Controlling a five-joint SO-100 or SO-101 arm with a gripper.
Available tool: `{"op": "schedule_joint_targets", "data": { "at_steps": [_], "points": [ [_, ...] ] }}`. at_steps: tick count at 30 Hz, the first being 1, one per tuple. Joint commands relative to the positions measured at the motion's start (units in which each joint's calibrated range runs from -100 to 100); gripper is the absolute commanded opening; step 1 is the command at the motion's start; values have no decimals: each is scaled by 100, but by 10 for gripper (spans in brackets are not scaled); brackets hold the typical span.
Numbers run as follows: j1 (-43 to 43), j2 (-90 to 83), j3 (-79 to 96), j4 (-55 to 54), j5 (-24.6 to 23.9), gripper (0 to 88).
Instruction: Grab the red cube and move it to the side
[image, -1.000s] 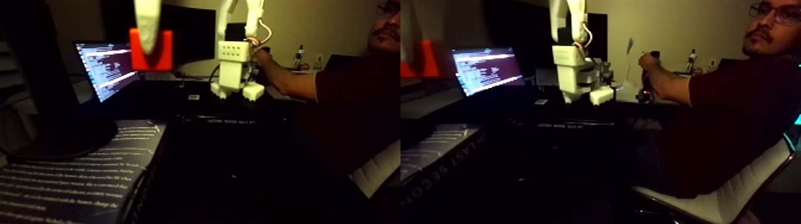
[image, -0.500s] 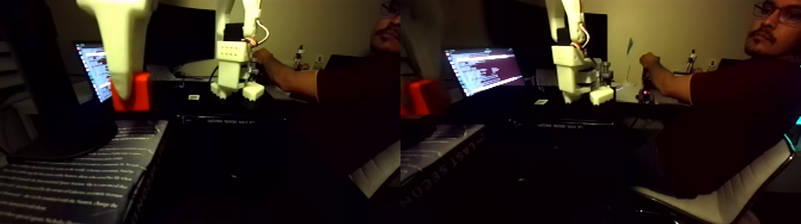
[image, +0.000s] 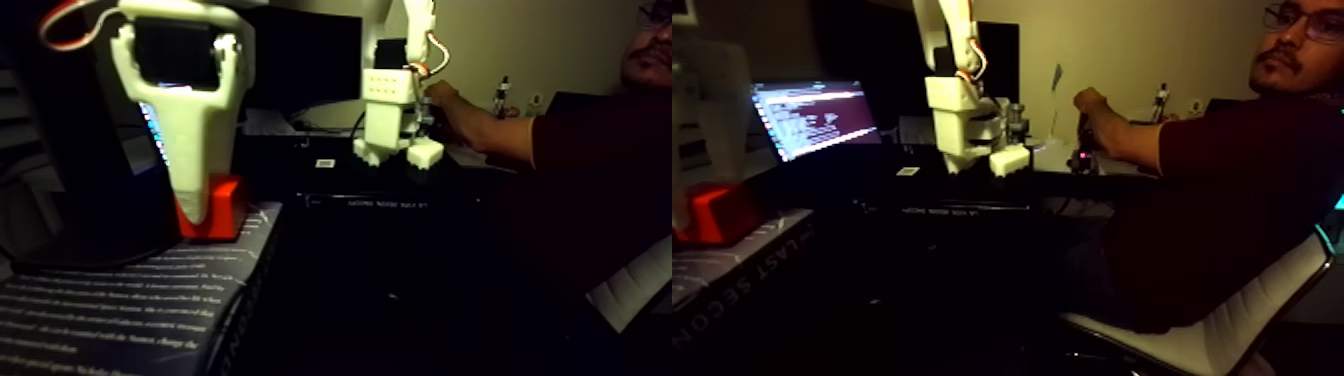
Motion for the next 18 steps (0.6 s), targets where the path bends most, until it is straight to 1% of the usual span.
{"op": "schedule_joint_targets", "data": {
  "at_steps": [1,8,10,15,16,18],
  "points": [
    [31,-14,4,-89,-12,83],
    [23,-14,22,-89,-12,83],
    [6,-14,95,-89,20,96],
    [-61,-64,276,-89,150,270],
    [-61,-81,276,-89,150,284],
    [-52,-98,276,-81,177,282]
  ]
}}
